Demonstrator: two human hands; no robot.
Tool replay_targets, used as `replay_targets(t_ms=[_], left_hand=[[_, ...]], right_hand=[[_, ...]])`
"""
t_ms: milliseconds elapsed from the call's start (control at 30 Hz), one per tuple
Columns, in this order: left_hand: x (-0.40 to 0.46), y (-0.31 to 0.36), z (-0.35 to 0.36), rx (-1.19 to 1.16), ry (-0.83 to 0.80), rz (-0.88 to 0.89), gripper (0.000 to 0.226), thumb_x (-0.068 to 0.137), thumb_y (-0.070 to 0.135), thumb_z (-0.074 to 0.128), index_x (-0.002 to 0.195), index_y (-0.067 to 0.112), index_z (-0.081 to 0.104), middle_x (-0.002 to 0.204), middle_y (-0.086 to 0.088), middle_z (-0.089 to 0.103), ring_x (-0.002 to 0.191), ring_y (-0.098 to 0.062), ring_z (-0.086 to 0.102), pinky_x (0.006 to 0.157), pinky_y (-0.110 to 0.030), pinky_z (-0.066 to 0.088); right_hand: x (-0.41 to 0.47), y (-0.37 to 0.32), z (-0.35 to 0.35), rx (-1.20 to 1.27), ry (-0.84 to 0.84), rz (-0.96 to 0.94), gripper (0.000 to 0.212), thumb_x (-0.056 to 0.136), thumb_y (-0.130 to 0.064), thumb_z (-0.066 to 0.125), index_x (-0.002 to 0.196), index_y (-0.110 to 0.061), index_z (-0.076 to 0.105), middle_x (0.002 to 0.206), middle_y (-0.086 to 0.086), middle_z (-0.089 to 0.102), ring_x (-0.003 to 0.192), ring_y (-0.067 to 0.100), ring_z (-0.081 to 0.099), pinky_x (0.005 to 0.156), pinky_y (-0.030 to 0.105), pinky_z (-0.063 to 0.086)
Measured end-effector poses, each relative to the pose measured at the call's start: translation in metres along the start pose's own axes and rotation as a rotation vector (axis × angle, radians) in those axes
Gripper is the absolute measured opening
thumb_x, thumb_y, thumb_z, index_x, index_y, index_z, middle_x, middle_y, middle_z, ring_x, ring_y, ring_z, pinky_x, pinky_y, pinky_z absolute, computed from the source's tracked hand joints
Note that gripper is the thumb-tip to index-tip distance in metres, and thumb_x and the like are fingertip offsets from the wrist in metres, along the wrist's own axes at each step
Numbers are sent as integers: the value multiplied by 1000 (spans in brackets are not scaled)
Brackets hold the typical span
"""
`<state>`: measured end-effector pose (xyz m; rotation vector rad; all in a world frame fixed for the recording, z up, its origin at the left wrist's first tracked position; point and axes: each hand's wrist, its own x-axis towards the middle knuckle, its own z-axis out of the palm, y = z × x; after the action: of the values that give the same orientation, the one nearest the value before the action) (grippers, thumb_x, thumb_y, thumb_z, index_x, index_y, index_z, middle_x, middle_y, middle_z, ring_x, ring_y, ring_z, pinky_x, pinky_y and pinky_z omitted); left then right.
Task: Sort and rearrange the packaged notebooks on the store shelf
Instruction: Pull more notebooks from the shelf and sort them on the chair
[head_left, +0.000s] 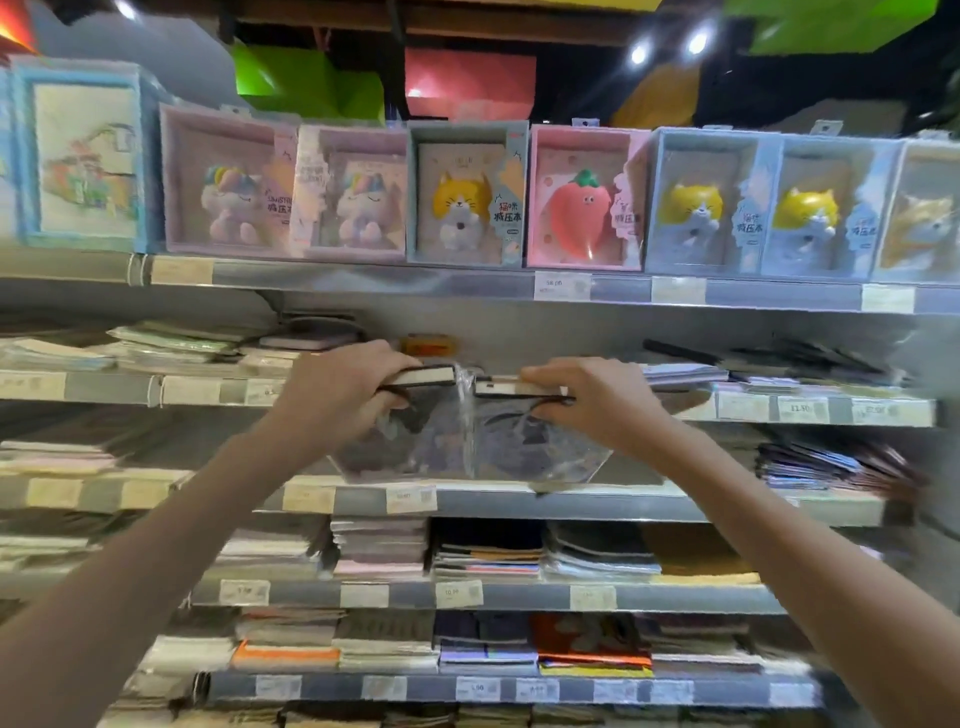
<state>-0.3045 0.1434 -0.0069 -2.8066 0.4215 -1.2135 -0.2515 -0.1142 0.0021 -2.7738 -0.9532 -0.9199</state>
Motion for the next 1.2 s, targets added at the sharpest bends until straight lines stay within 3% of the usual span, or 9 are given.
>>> replay_targets(t_ms=[200, 400, 600, 700, 767, 900, 1067, 1200], left_hand=[[-74, 30, 66, -123, -287, -167, 36, 89, 31, 55, 125, 33, 51, 116, 8, 58, 112, -16, 54, 86, -38, 47], [-176, 71, 135, -219, -529, -261, 41, 87, 29, 61, 127, 28, 53, 120, 3, 60, 114, -19, 54, 87, -36, 45], [-256, 113, 192, -298, -755, -310, 41, 90, 31, 57, 130, 28, 49, 125, 2, 56, 117, -21, 50, 82, -32, 39], [-294, 128, 223, -292, -840, -334, 41, 91, 33, 54, 132, 34, 46, 129, 8, 54, 121, -16, 48, 83, -33, 38], [-313, 136, 238, -305, -853, -344, 40, 92, 33, 54, 131, 35, 47, 129, 8, 54, 121, -17, 48, 87, -37, 38], [-342, 148, 271, -372, -927, -403, 39, 92, 29, 55, 130, 29, 50, 120, 2, 57, 116, -22, 52, 84, -37, 41], [-363, 164, 305, -352, -980, -427, 43, 92, 33, 54, 134, 31, 46, 133, 4, 52, 122, -23, 48, 87, -37, 39], [-375, 173, 331, -384, -992, -449, 41, 92, 31, 53, 132, 32, 47, 128, 7, 55, 119, -20, 49, 86, -37, 38]], right_hand=[[-57, 2, 70, 82, -231, 2, 40, 90, -43, 53, 130, -41, 48, 128, -14, 57, 112, 17, 56, 82, 31, 47], [-143, -11, 162, 213, -409, -34, 33, 89, -38, 55, 122, -38, 55, 115, -9, 63, 100, 17, 62, 70, 32, 51], [-219, -33, 242, 246, -624, 20, 33, 91, -39, 53, 124, -33, 55, 123, -8, 61, 110, 23, 57, 77, 36, 51], [-252, -40, 283, 269, -708, 55, 26, 90, -39, 53, 116, -35, 56, 115, -6, 63, 105, 24, 59, 67, 31, 45], [-272, -42, 301, 284, -741, 104, 31, 90, -40, 54, 121, -38, 54, 118, -8, 62, 107, 23, 58, 68, 30, 41], [-310, -40, 340, 322, -768, 184, 31, 88, -36, 58, 119, -34, 58, 119, -5, 64, 105, 23, 60, 74, 32, 48], [-344, -38, 373, 348, -857, 250, 26, 90, -33, 57, 116, -33, 60, 113, 0, 66, 99, 24, 60, 77, 37, 52], [-361, -35, 394, 352, -890, 321, 27, 90, -34, 57, 117, -34, 59, 113, -3, 65, 98, 23, 60, 74, 34, 50]])
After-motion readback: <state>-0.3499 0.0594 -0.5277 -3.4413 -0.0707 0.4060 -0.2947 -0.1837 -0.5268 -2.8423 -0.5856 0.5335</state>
